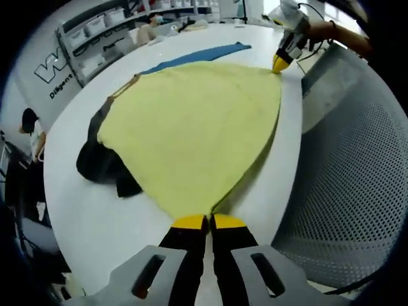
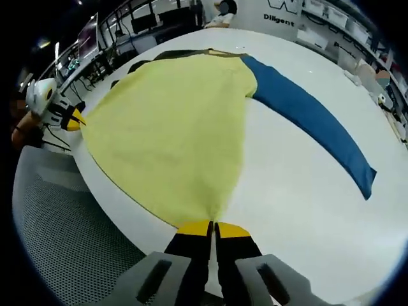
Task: Fold the garment on the visible template until the final outline fits inside the template.
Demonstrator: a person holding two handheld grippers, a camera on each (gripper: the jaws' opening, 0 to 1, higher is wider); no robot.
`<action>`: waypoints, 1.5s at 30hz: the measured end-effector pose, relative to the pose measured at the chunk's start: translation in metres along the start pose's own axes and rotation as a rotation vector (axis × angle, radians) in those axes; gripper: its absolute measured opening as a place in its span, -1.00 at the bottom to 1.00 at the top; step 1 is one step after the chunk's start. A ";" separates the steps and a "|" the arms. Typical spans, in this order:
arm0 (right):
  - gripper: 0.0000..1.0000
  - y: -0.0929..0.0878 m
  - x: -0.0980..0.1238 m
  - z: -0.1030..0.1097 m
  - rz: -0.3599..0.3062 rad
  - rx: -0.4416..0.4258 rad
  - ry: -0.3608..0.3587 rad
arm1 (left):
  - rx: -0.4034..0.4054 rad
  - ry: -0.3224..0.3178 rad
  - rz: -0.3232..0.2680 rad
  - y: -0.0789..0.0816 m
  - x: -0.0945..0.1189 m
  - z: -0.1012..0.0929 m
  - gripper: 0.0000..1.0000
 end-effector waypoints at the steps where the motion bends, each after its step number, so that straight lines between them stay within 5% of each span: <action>1: -1.00 0.000 0.000 0.001 0.010 0.015 0.007 | 0.001 0.000 0.008 -0.001 -0.001 -0.001 -0.98; 8: -1.00 0.003 -0.001 -0.003 0.015 0.021 0.014 | -0.008 0.004 0.014 -0.003 -0.003 -0.005 -0.98; 15: -0.36 0.040 0.013 -0.037 -0.214 -0.119 -0.066 | 0.051 0.026 -0.004 -0.006 -0.004 -0.005 -0.97; 22: 0.15 0.063 0.009 -0.070 -0.329 -0.231 -0.116 | 0.156 0.050 -0.038 -0.010 -0.003 -0.005 -0.97; 29: 0.16 0.079 -0.008 -0.106 -0.406 -0.259 -0.207 | 0.261 0.069 -0.070 -0.013 -0.002 -0.004 -0.97; 36: 0.10 0.084 -0.034 -0.136 -0.383 -0.282 -0.297 | 0.363 0.071 -0.112 -0.016 -0.001 -0.003 -0.97; 45: 0.01 0.078 -0.060 -0.155 -0.273 -0.297 -0.345 | 0.348 0.071 -0.101 -0.016 -0.003 -0.003 -0.97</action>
Point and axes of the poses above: the point that each gripper's makers call its tool centre point, and the gripper's own axes: x roughly backward along the fingers, z roughly to its left, y roughly out of its top, the point moved 10 cm from there along x, roughly backward along the fingers, and after that the axes turned 8 degrees about -z, right-handed, at the moved point
